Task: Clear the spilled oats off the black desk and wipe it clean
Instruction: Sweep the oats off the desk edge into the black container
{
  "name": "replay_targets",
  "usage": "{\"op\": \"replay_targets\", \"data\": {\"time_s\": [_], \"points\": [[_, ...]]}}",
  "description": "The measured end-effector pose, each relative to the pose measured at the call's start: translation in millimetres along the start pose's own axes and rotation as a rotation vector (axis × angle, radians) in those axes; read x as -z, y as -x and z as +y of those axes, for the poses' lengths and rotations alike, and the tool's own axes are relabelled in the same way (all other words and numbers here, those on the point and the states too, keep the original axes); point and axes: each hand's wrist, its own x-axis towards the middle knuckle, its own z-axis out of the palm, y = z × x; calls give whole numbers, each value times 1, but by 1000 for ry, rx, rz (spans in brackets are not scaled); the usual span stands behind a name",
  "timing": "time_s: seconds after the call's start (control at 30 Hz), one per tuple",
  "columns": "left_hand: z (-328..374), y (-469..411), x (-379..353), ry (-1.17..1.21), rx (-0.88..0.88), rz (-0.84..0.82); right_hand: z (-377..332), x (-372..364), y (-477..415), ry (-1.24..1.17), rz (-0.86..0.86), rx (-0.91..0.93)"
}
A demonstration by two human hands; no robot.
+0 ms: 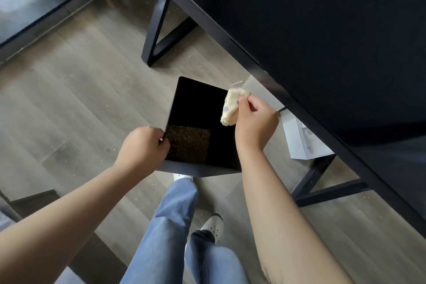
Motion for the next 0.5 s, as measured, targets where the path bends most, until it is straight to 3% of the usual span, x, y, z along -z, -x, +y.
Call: {"op": "replay_targets", "data": {"time_s": [0.2,0.5], "points": [[7,0,-8,14,-7,3,40,25,44,41,-64,-57],[28,4,-48,10,-12,-42,95,86,71,-90,99,-151]]}}
